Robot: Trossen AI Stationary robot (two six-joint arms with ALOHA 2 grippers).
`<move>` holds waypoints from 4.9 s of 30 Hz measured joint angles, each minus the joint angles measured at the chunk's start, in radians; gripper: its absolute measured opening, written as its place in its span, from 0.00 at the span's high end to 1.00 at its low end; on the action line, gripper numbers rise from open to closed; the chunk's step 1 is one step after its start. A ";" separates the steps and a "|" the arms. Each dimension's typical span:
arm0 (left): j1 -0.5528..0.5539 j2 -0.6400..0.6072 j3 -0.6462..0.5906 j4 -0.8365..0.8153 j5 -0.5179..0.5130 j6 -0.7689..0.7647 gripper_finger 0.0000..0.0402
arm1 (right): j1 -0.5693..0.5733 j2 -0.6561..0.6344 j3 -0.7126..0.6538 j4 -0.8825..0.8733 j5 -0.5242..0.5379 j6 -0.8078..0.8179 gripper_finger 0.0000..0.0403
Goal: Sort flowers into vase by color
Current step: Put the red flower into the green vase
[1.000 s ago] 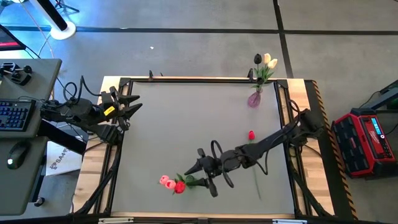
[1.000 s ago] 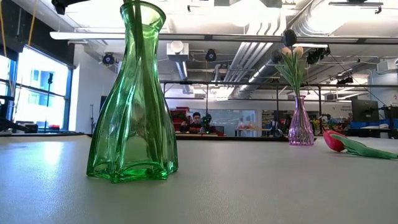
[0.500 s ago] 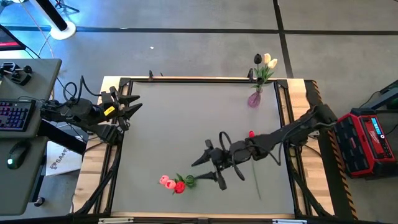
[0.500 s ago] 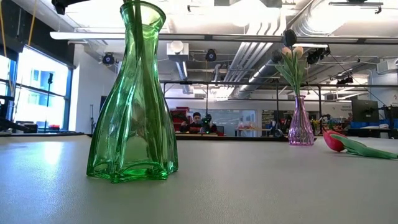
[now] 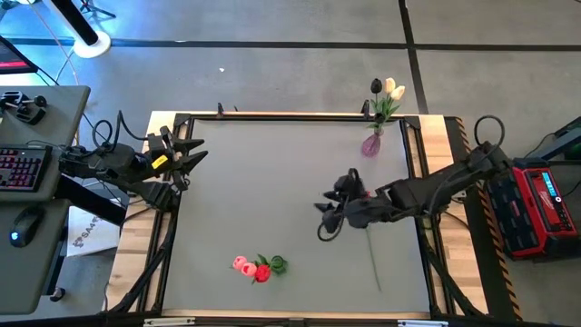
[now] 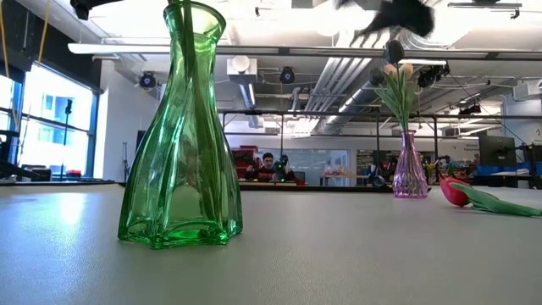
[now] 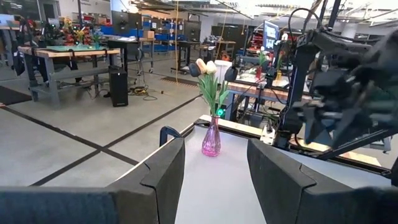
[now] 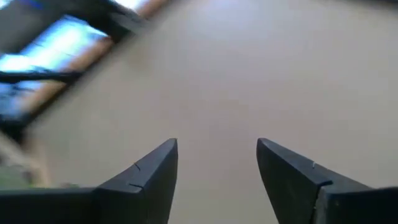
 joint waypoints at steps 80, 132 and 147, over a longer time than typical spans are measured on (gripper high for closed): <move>0.000 0.000 0.000 -0.007 0.000 0.000 0.59 | 0.205 0.178 -0.526 -0.097 -0.138 1.125 0.96; 0.000 0.000 0.000 -0.007 0.000 0.000 0.59 | -0.046 0.122 -0.039 0.893 0.217 -0.521 1.00; 0.000 0.000 0.000 -0.007 0.000 0.000 0.59 | -0.112 0.419 -0.039 1.632 -0.465 -0.728 1.00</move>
